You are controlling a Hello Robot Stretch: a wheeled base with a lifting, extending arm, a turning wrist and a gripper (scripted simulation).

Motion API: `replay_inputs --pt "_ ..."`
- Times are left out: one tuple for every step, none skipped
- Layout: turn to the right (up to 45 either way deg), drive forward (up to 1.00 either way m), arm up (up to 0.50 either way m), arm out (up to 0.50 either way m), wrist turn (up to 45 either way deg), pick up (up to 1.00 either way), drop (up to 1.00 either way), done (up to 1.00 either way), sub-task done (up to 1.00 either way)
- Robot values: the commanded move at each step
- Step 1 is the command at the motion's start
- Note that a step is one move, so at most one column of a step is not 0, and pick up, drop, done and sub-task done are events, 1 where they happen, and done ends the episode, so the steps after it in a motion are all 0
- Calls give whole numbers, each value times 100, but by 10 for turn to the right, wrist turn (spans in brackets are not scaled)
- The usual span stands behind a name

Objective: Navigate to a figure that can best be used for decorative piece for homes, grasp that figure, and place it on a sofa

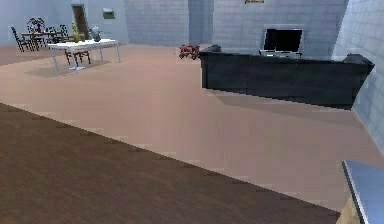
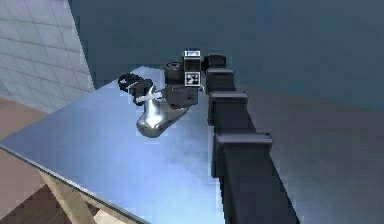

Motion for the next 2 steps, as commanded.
replay_inputs --pt "0 0 -18 0 0 0 0 0 0" --pt "0 0 0 0 0 100 0 0 0"
